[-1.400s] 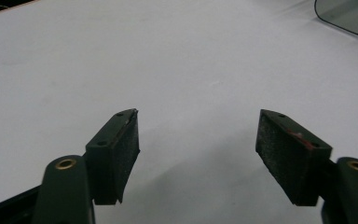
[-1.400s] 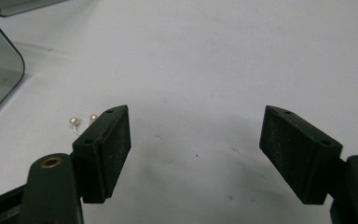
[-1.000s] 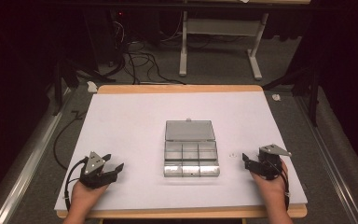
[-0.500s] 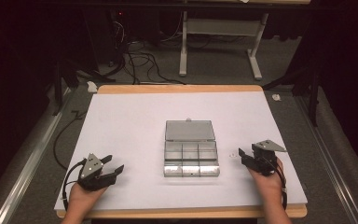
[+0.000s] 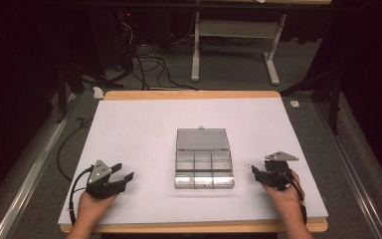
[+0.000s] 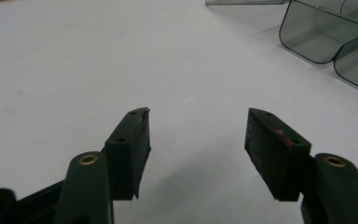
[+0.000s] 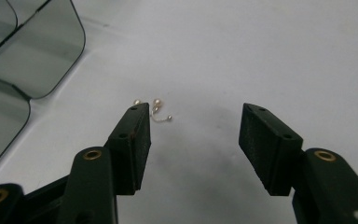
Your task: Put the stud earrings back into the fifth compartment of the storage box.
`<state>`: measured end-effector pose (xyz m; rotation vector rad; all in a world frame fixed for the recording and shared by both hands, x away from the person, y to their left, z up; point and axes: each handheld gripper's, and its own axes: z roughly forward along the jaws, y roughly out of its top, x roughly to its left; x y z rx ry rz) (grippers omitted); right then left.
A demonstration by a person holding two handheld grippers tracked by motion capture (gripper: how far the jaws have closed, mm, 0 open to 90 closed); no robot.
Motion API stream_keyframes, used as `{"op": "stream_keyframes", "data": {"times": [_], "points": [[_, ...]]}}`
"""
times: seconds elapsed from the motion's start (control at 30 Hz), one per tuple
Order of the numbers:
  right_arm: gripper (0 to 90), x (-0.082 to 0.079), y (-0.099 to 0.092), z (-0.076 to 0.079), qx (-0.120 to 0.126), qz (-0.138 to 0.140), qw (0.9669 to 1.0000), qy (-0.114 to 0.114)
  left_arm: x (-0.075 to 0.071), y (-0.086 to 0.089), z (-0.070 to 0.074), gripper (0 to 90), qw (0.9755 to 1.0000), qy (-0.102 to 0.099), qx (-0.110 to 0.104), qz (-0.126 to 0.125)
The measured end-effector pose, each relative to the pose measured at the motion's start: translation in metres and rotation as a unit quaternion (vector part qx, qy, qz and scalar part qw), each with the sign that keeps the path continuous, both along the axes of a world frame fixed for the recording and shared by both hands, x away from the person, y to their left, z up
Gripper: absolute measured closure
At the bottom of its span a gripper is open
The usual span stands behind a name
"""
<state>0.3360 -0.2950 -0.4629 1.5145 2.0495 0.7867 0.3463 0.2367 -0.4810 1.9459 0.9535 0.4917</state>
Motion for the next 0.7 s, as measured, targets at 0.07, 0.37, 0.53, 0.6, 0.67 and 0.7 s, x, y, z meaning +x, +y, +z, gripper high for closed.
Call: {"op": "stream_keyframes", "data": {"times": [0.07,0.37,0.53,0.6,0.67,0.7], "points": [[45.8,0.000,0.000,0.002,-0.005,0.001,0.9999,0.013,0.002,-0.001,-0.001,37.9,1.0000,0.007,0.005,0.000],[48.6,0.006,-0.001,0.011,-0.021,0.008,0.9973,0.070,0.000,-0.006,-0.001,31.4,0.9995,0.005,0.031,-0.008],[50.5,0.008,-0.003,0.015,-0.025,0.010,0.9955,0.091,0.000,-0.008,-0.002,30.5,0.9991,0.003,0.040,-0.011],[51.1,0.009,-0.004,0.017,-0.029,0.014,0.9943,0.102,0.000,-0.008,-0.002,30.4,0.9991,0.003,0.041,-0.012],[52.2,0.009,-0.004,0.019,-0.030,0.017,0.9932,0.112,0.000,-0.008,-0.002,30.4,0.9991,0.004,0.041,-0.013],[52.7,0.009,-0.004,0.020,-0.030,0.017,0.9923,0.119,-0.001,-0.008,-0.002,30.4,0.9991,0.004,0.041,-0.014]]}}
